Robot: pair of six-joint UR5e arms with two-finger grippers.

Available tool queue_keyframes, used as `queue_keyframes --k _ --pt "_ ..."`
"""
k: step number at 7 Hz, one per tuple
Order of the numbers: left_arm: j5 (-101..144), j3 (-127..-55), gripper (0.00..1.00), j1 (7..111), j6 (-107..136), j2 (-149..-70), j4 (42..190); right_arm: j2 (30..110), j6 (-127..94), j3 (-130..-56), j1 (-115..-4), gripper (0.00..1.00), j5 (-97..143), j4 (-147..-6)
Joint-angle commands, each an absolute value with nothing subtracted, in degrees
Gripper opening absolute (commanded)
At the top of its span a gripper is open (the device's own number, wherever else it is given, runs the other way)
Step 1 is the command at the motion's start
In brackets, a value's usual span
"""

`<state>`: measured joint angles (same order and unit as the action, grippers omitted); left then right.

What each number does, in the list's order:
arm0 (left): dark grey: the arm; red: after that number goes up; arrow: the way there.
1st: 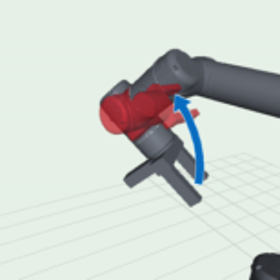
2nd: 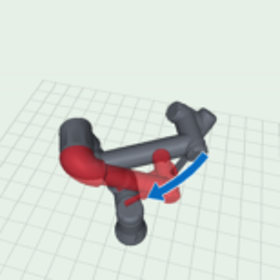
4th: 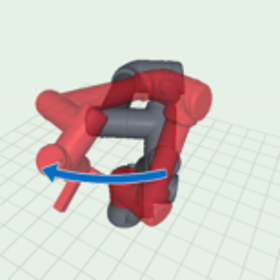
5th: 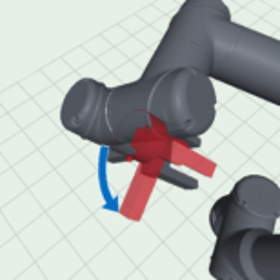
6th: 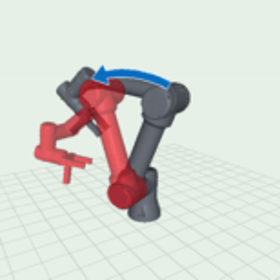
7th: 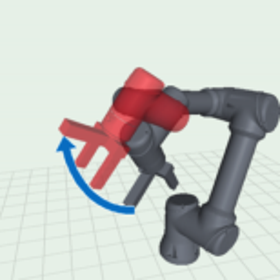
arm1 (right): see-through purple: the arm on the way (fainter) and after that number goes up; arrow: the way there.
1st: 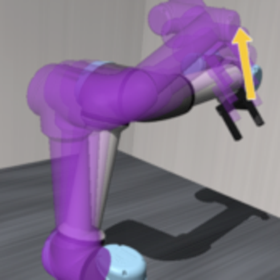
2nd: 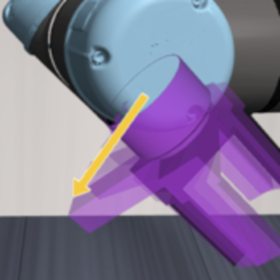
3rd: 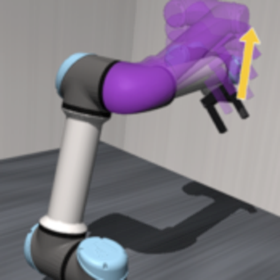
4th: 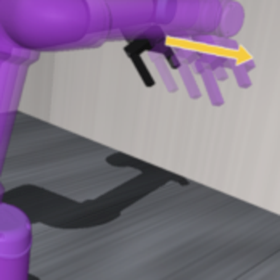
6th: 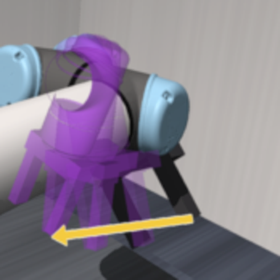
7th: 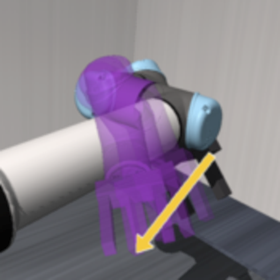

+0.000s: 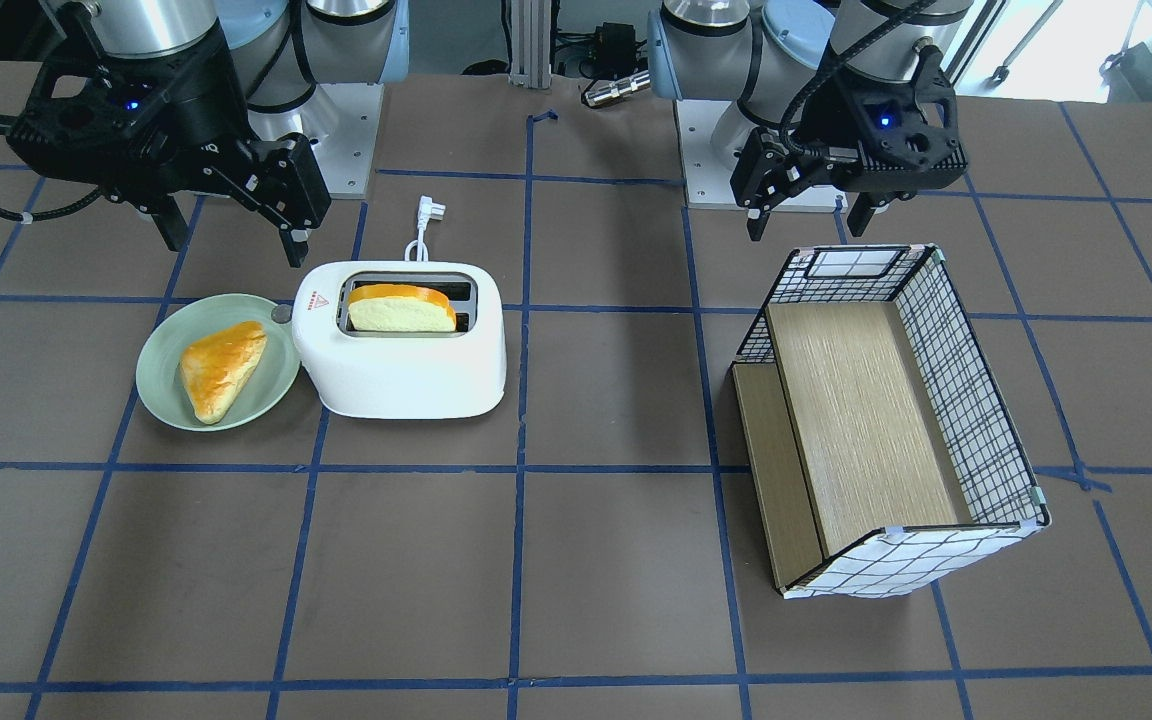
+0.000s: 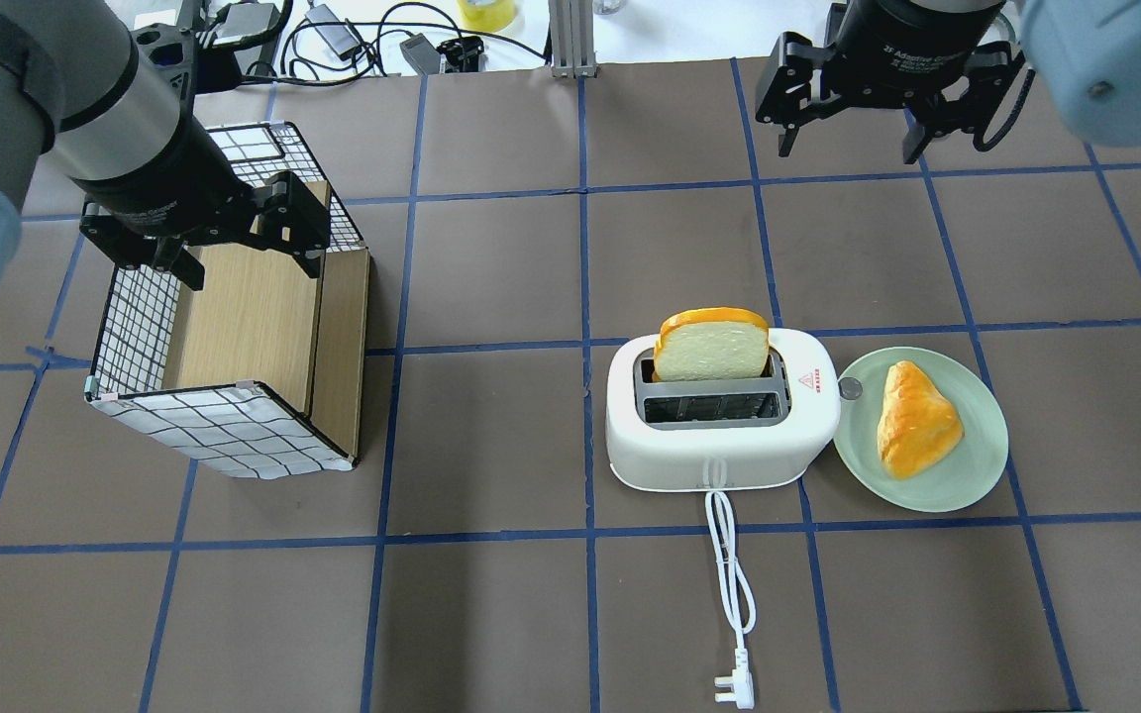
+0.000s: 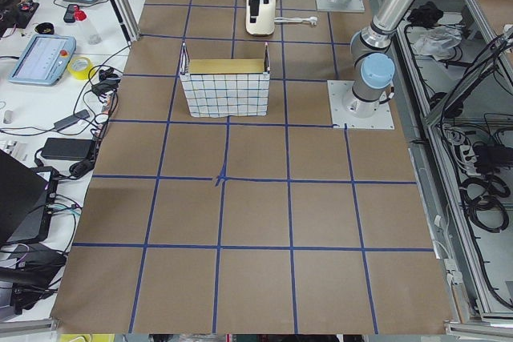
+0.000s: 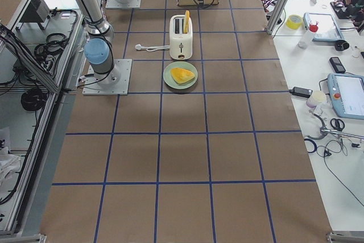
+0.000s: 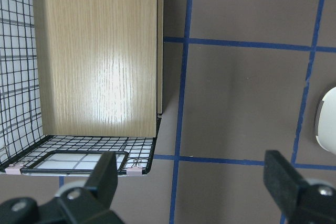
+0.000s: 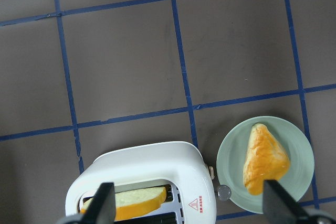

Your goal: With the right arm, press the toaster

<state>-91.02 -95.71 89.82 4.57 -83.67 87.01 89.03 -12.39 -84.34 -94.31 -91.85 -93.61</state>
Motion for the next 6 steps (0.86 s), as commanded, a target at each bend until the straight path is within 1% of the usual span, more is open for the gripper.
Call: queue_keyframes --k 1,4,5,6 --pt "-90.97 -95.71 1.00 89.82 4.57 -83.67 87.01 88.95 -12.39 -84.37 -94.31 1.00 -91.32 -93.60" --pt "-91.05 -95.71 1.00 89.82 4.57 -83.67 87.01 89.03 -12.31 -84.11 -94.22 1.00 -91.49 -93.60" --pt "-90.97 -95.71 1.00 89.82 4.57 -83.67 87.01 89.03 -11.96 -84.20 -94.13 0.98 -91.58 -93.17" --pt "-91.05 -95.71 1.00 89.82 4.57 -83.67 87.01 88.95 -11.61 -83.85 -93.78 0.90 -91.93 -91.60"
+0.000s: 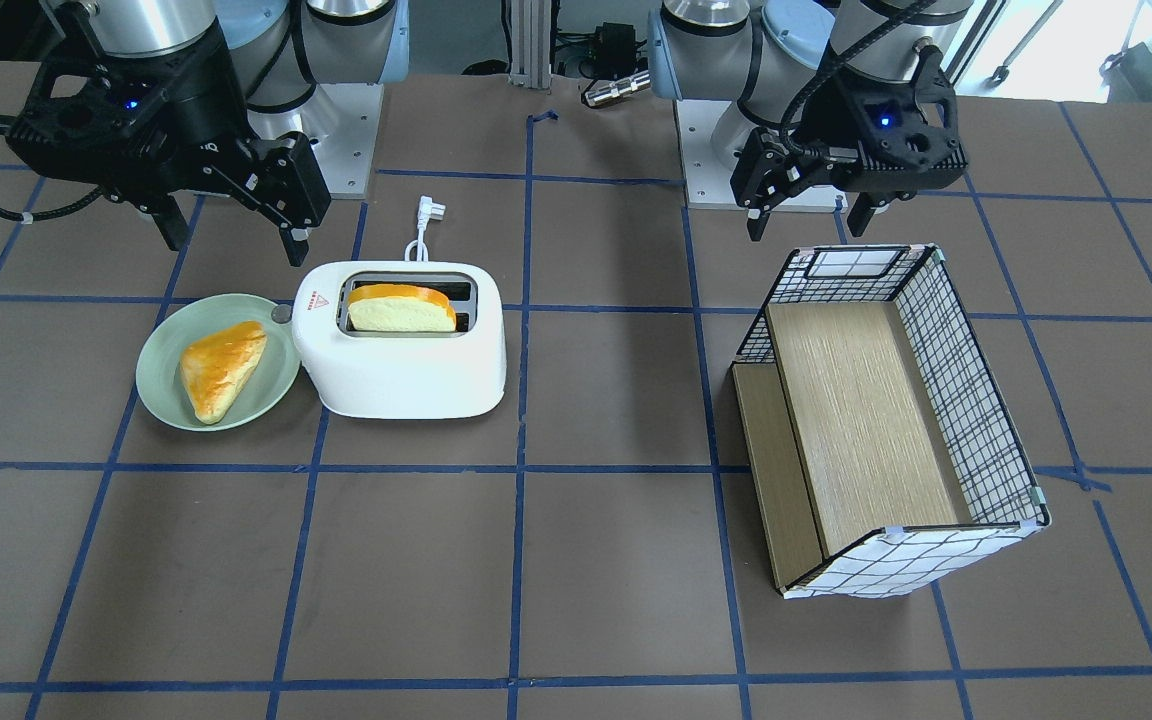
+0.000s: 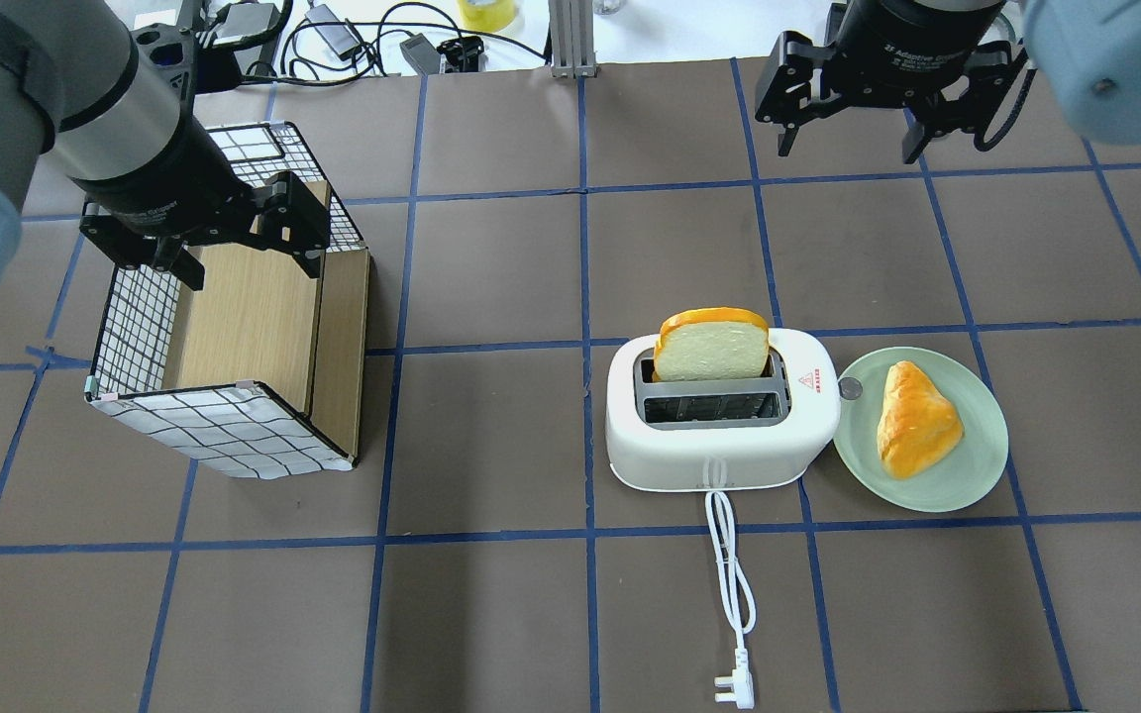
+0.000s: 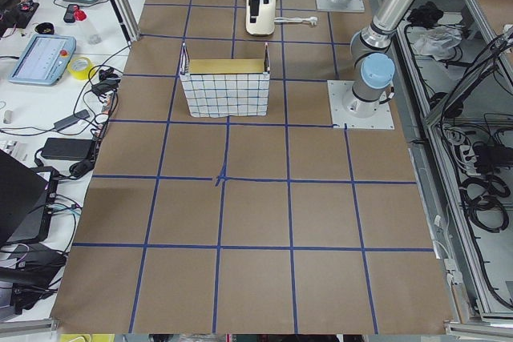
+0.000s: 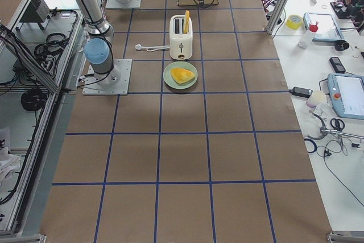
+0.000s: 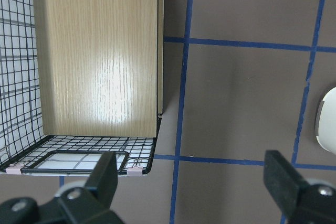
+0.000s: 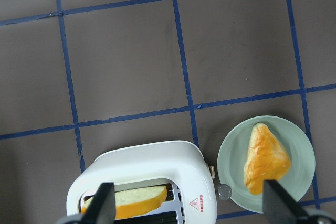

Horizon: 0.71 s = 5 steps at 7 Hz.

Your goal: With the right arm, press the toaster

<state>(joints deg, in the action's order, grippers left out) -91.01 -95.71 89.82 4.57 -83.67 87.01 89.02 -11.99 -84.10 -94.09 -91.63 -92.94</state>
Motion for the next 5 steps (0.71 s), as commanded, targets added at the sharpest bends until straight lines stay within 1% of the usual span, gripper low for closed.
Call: queue_keyframes --k 1,2,4,5 --pt "-90.97 -95.71 1.00 89.82 4.57 -83.67 87.01 88.77 -11.60 -83.41 -93.69 0.86 -91.85 -90.89" --pt "-90.97 -95.71 1.00 89.82 4.57 -83.67 87.01 88.51 -11.60 -82.80 -93.52 0.79 -92.02 -90.44" --pt "-90.97 -95.71 1.00 89.82 4.57 -83.67 87.01 88.24 -11.60 -79.56 -92.56 0.12 -91.59 -83.01" --pt "-91.05 -95.71 1.00 89.82 4.57 -83.67 87.01 88.24 -11.51 -79.54 -90.98 0.00 -90.36 -79.92"
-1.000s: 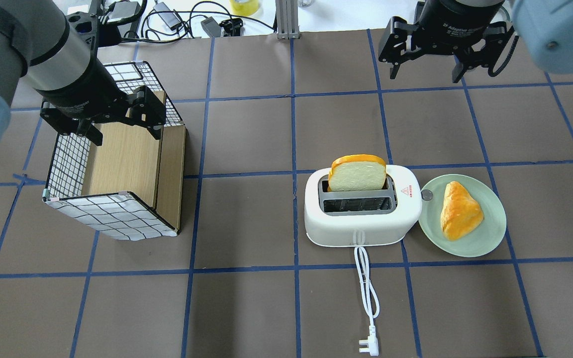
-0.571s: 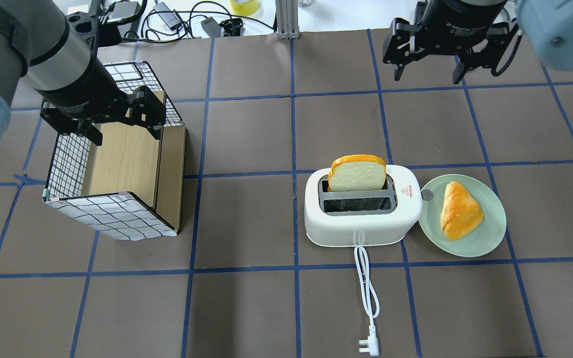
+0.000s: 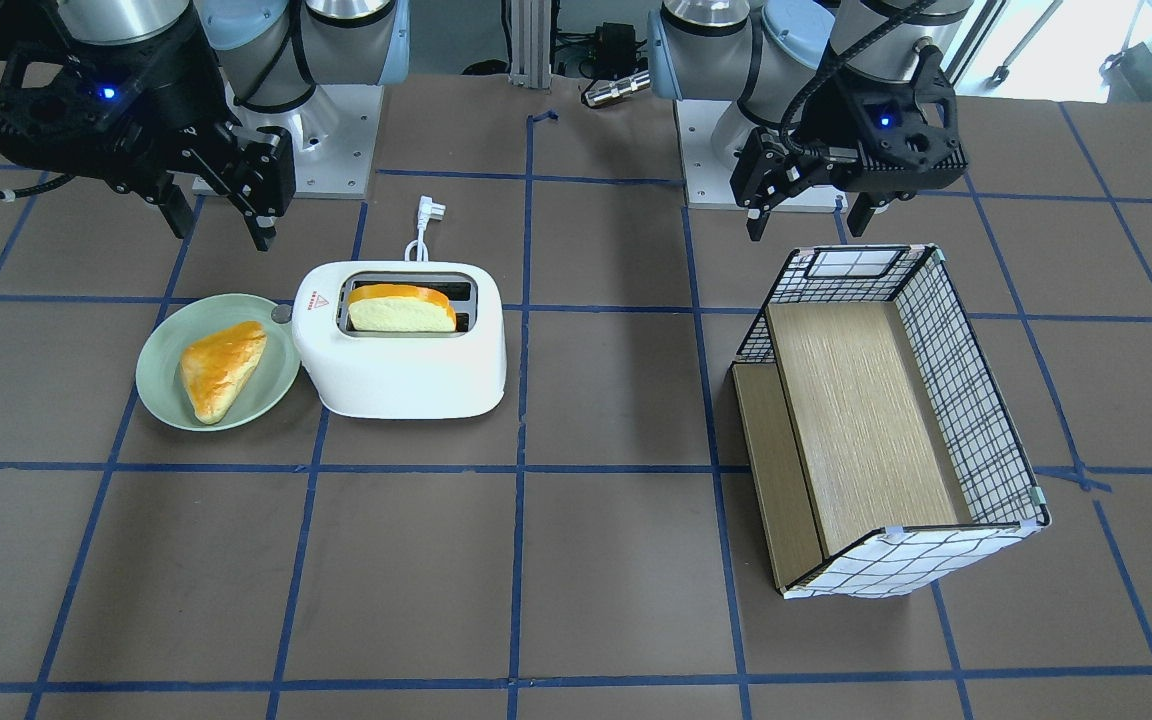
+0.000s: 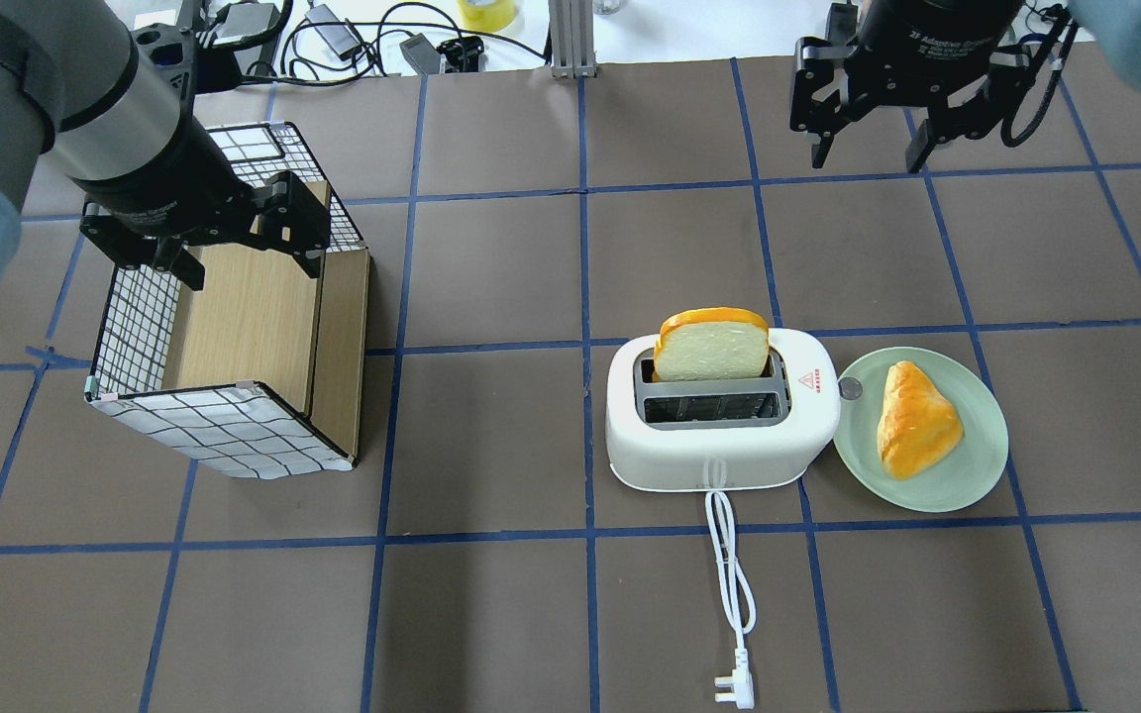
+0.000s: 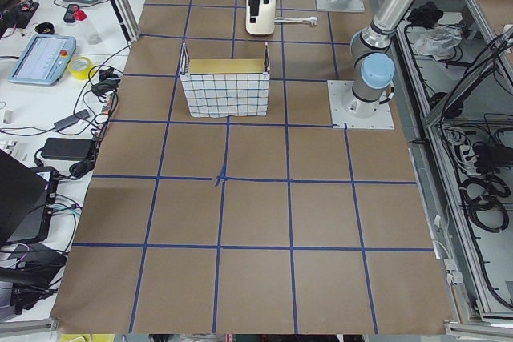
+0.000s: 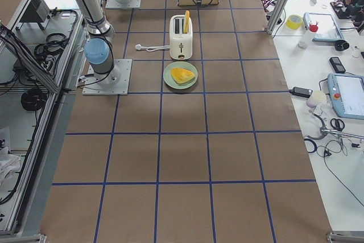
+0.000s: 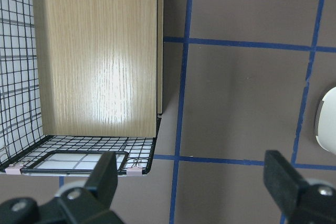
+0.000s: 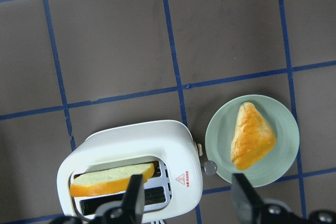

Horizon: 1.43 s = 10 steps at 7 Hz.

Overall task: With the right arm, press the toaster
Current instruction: 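Move the right gripper down toward the lever on the white toaster's side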

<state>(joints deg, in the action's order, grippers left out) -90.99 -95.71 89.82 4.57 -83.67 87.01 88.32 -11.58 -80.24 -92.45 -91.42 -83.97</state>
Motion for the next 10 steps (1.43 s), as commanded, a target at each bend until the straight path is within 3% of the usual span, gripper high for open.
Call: queue_keyframes --k 1,6,10 --pt "-90.97 -95.71 1.00 89.82 4.57 -83.67 87.01 88.24 -10.38 -79.63 -88.36 0.00 -86.61 -76.59" --pt "-90.97 -95.71 1.00 89.82 4.57 -83.67 87.01 88.15 15.60 -85.50 -73.23 0.00 -70.59 -68.73" --pt "-91.05 -95.71 1.00 89.82 4.57 -83.67 87.01 87.54 39.85 -101.29 -58.23 0.00 -55.58 -68.47"
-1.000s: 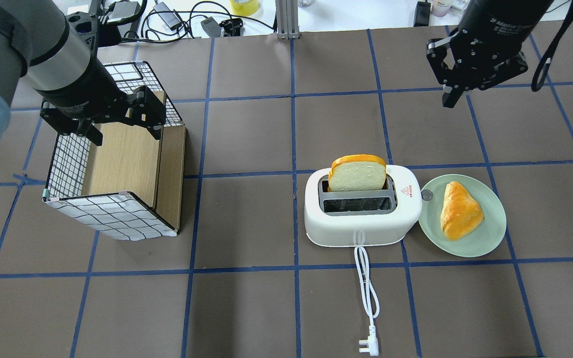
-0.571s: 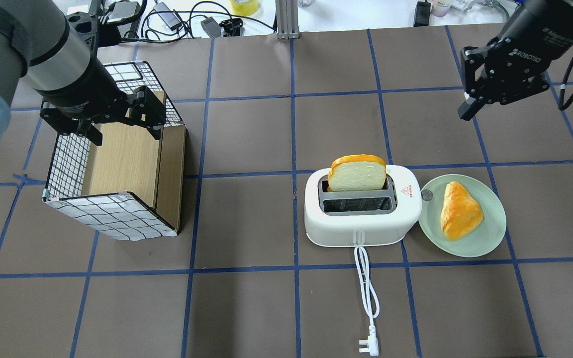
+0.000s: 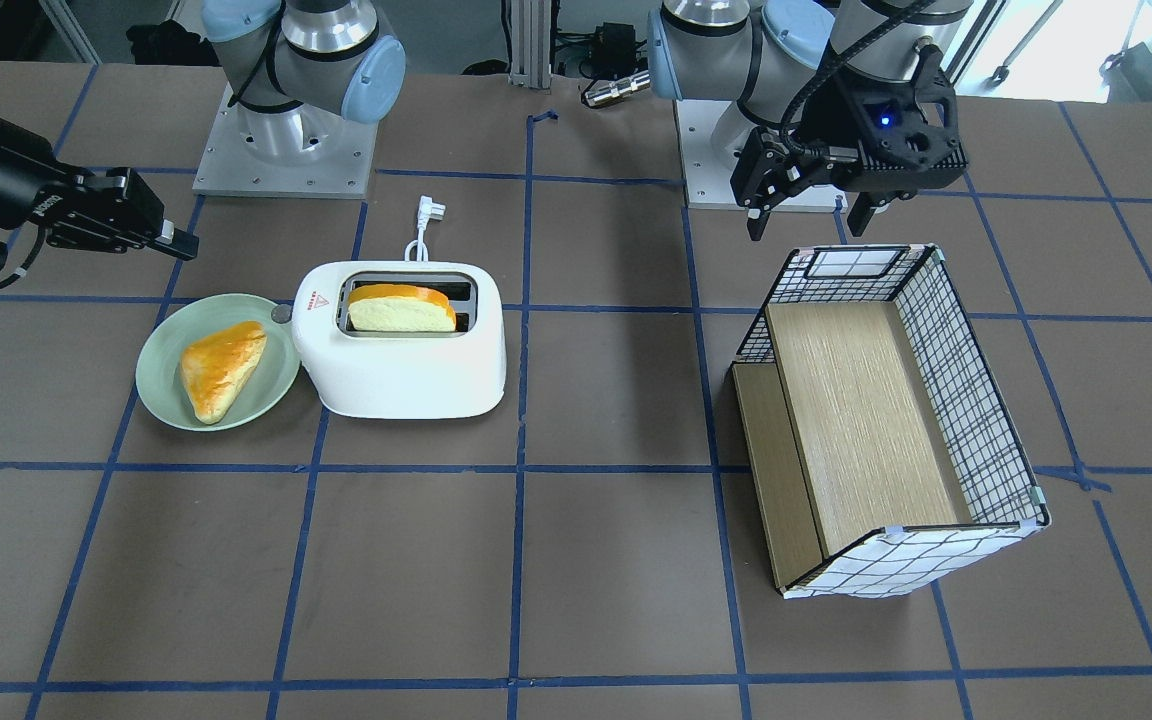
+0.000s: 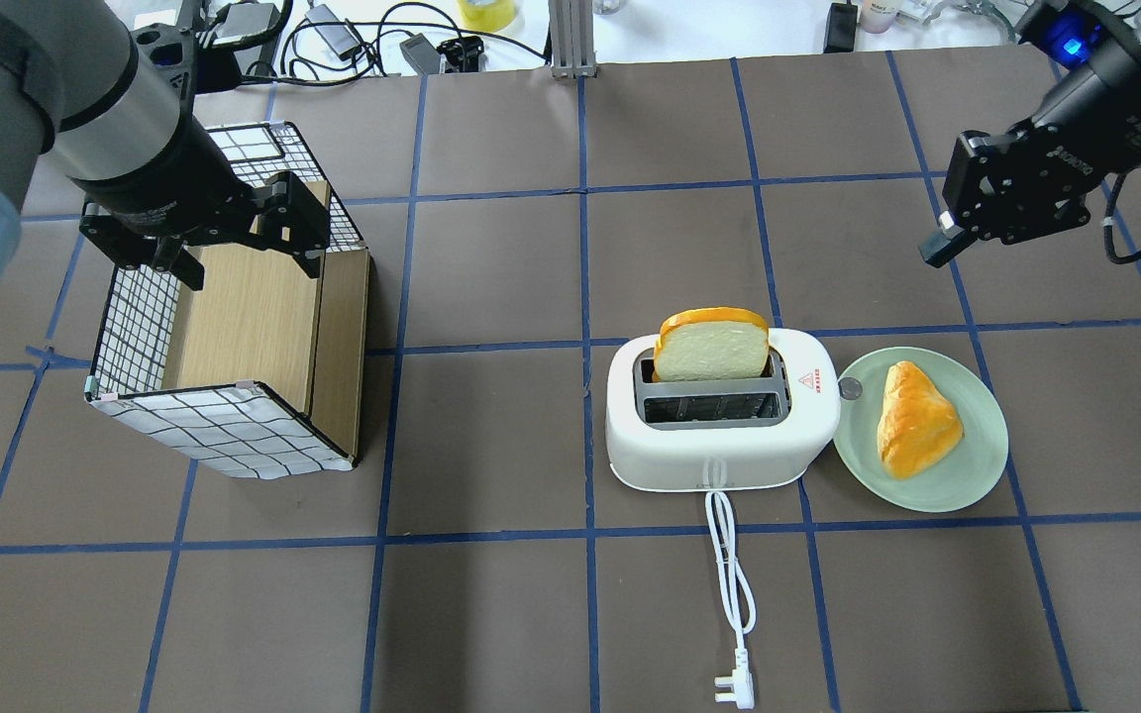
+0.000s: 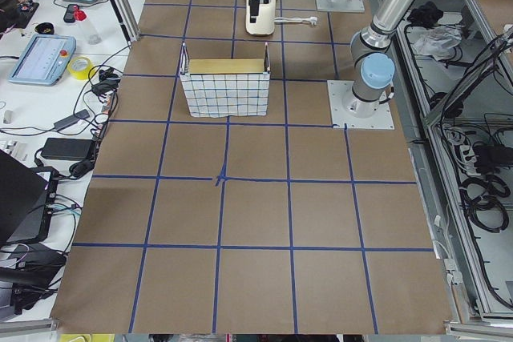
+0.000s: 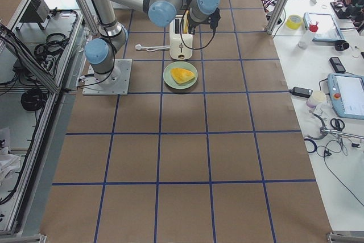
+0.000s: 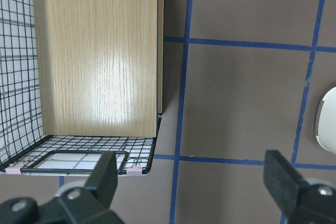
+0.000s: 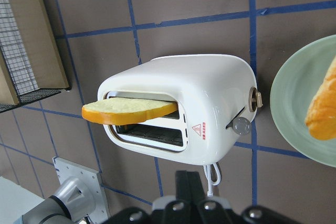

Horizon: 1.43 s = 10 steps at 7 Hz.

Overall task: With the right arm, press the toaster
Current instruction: 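Move the right gripper down toward the lever on the white toaster's side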

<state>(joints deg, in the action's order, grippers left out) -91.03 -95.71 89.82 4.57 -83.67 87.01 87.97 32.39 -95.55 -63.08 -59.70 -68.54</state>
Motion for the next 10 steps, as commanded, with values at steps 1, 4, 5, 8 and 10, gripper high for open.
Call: queue_keyframes --k 1,4,5,8,10 --pt "-90.97 -95.71 1.00 89.82 4.57 -83.67 87.01 87.45 41.56 -105.25 -57.05 0.00 -52.24 -68.55" --pt "-91.05 -95.71 1.00 89.82 4.57 -83.67 87.01 86.05 50.87 -113.10 -56.95 0.00 -48.08 -71.70" --pt "-90.97 -95.71 1.00 89.82 4.57 -83.67 87.01 85.00 51.50 -113.99 -56.95 0.00 -47.99 -72.94" --pt "-90.97 -95.71 1.00 89.82 4.57 -83.67 87.01 82.79 51.42 -115.22 -56.95 0.00 -47.99 -76.28" --pt "-90.97 -95.71 1.00 89.82 4.57 -83.67 87.01 80.87 51.07 -117.15 -56.95 0.00 -47.99 -79.52"
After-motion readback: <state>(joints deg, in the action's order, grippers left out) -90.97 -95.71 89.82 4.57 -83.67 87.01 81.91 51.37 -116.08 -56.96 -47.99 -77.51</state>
